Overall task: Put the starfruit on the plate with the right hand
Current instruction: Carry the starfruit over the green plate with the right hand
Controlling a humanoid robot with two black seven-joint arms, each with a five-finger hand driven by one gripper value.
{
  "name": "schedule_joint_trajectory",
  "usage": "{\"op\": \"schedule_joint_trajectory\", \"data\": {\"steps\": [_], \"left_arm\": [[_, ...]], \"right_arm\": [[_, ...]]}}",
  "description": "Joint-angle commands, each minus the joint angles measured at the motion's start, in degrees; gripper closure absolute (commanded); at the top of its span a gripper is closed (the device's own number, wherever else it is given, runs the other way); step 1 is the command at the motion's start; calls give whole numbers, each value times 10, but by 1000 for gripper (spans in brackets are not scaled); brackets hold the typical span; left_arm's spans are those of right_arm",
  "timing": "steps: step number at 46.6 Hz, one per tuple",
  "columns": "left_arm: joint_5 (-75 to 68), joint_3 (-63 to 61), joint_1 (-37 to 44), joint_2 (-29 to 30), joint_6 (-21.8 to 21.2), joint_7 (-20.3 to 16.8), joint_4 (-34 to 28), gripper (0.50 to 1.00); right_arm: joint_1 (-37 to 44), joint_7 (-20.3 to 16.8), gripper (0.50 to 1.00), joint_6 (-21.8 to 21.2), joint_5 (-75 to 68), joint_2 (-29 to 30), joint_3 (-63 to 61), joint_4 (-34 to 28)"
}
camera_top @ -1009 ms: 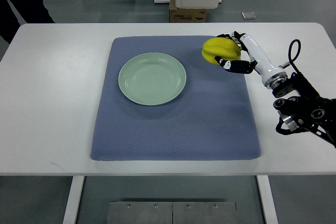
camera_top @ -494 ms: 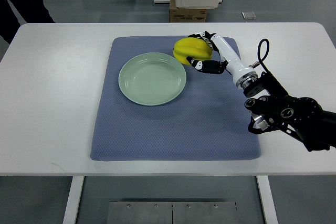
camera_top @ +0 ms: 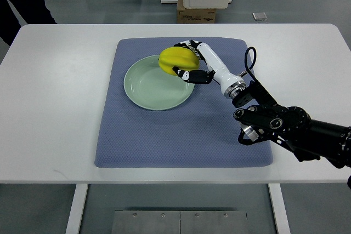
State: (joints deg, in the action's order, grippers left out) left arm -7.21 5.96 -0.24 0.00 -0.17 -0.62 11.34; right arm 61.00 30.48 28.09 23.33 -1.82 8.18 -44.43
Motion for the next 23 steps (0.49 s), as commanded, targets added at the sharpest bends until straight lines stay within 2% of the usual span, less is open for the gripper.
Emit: {"op": "schedule_joint_trajectory", "data": {"steps": [1,23], "left_arm": [[0,-1,0,0,0,0,0,500],[0,0,0,0,0,0,0,500]], "right_arm": [[-2,-4,1000,1,0,7,0,4],[-10,-6,1000,1,0,18,3,5]]}}
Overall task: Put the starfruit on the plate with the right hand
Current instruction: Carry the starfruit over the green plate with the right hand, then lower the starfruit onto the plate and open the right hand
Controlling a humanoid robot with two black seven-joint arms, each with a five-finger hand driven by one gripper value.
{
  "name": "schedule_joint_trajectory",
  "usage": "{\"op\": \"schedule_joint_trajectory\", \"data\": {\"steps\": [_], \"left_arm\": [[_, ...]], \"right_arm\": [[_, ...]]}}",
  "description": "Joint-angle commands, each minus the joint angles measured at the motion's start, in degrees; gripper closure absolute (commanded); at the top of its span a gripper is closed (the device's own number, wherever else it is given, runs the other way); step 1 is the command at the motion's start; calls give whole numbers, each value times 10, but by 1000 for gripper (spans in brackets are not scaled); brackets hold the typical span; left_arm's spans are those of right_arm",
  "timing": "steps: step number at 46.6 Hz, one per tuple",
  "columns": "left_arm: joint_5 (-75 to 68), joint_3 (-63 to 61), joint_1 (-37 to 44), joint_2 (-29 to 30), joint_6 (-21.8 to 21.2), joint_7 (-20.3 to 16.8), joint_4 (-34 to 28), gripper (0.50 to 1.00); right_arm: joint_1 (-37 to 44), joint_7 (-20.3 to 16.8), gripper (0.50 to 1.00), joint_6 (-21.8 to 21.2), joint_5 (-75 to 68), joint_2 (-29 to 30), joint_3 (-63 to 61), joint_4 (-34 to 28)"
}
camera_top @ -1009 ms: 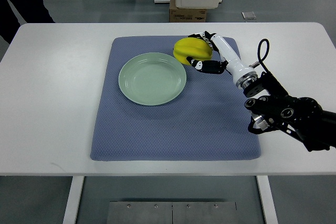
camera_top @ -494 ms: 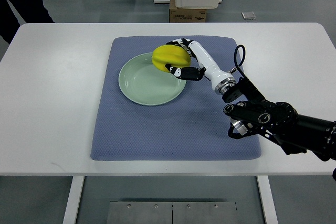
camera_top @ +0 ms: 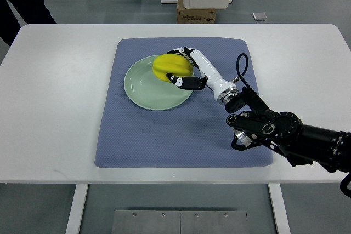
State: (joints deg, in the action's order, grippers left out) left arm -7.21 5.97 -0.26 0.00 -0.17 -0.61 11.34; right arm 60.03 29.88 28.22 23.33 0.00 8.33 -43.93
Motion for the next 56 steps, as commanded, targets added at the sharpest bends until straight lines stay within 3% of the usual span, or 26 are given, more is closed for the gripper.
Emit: {"op": "schedule_joint_trajectory", "data": {"steps": [1,19,25,47,51,56], "left_arm": [[0,-1,0,0,0,0,0,500],[0,-1,0,0,0,0,0,500],[0,0,0,0,0,0,0,500],[0,0,0,0,0,0,0,500],[0,0,1,0,0,0,0,500],[0,0,0,0,0,0,0,500]], "right_arm": [[0,0,1000,0,0,0,1,0],[-13,1,1000,1,0,0,-2,0],[-13,1,944,2,0,0,-3,0],[-17,6,812,3,0,0,-5,-1],[-17,7,743,3,0,0,-10,-3],[-19,9,714,3,0,0,-23,-5]]}}
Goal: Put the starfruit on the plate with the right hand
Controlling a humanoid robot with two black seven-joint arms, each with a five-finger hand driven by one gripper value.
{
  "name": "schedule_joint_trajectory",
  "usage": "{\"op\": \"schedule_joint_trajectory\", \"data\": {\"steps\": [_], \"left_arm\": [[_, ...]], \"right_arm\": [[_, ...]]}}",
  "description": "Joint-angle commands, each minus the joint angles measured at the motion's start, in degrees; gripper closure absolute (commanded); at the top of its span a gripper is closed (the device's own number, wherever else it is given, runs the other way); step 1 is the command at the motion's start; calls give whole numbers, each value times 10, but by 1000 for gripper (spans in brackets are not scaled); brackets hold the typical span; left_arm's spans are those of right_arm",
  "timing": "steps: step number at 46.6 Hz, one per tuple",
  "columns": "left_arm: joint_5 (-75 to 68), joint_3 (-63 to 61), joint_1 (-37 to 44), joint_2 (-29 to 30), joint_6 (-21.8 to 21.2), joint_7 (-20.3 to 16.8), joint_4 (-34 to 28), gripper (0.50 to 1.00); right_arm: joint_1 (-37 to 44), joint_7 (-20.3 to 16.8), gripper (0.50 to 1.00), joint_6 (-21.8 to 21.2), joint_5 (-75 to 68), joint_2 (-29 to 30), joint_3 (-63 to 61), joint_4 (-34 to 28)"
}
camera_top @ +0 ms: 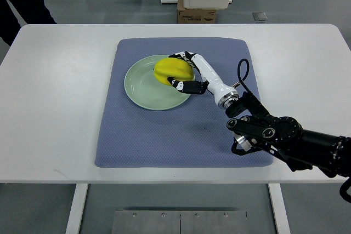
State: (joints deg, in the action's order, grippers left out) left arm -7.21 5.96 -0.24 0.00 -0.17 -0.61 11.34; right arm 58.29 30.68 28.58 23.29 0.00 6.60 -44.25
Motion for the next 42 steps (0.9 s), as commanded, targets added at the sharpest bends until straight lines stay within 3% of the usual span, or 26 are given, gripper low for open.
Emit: {"op": "schedule_joint_trajectory", "data": {"steps": [1,10,30,38,42], "left_arm": [[0,0,0,0,0,0,0,500],[0,-1,0,0,0,0,0,500],[0,0,0,0,0,0,0,500],[0,0,0,0,0,0,0,500],[0,0,0,0,0,0,0,500]], "right_arm": [[-2,2,710,0,0,0,-7,-1],[-2,14,622,0,0,0,-9,-1],[-1,16,601,0,0,0,-19,0],[-1,11,597,2,-1,0,-80,-21],[0,10,542,2,-1,0,-92,-21]]}}
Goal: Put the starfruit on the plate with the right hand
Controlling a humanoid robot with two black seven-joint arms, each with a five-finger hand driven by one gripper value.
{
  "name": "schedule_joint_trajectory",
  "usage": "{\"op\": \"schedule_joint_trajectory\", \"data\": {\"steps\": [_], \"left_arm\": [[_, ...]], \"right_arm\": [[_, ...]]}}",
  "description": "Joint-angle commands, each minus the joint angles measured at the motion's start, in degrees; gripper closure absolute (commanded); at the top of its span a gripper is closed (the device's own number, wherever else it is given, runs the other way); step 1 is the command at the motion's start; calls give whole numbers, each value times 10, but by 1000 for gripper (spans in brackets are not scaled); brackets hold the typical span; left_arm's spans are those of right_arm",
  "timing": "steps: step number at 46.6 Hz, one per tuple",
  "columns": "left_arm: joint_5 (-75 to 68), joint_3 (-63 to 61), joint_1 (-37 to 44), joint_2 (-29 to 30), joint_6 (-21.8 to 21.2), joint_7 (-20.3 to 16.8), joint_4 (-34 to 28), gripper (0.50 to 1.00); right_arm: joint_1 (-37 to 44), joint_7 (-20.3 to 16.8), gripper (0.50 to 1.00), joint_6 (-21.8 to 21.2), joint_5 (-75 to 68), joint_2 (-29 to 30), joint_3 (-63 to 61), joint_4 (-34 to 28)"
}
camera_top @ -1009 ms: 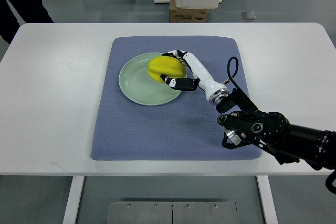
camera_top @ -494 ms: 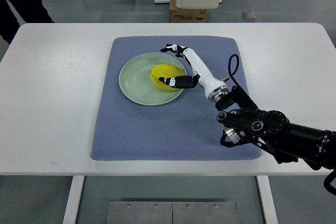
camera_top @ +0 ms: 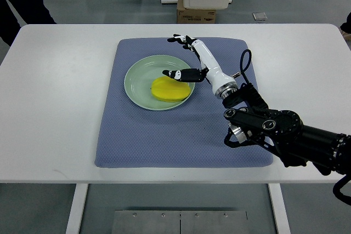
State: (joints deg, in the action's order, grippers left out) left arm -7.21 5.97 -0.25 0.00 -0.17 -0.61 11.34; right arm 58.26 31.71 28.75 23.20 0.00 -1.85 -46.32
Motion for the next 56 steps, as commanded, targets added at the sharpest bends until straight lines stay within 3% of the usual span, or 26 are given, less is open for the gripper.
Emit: {"op": "schedule_joint_trajectory", "data": {"steps": [1,31,40,56], "left_arm": [[0,0,0,0,0,0,0,500],[0,0,1,0,0,0,0,500],[0,0,0,0,0,0,0,500],[0,0,0,0,0,0,0,500]], "right_arm": [[-1,-1,519,0,0,0,-8,1],[-14,-2,500,0,0,-7,-52,11],[-16,-2,500,0,0,-19,-68,55],[-30,5,500,2,2,-27,-72,74]]}}
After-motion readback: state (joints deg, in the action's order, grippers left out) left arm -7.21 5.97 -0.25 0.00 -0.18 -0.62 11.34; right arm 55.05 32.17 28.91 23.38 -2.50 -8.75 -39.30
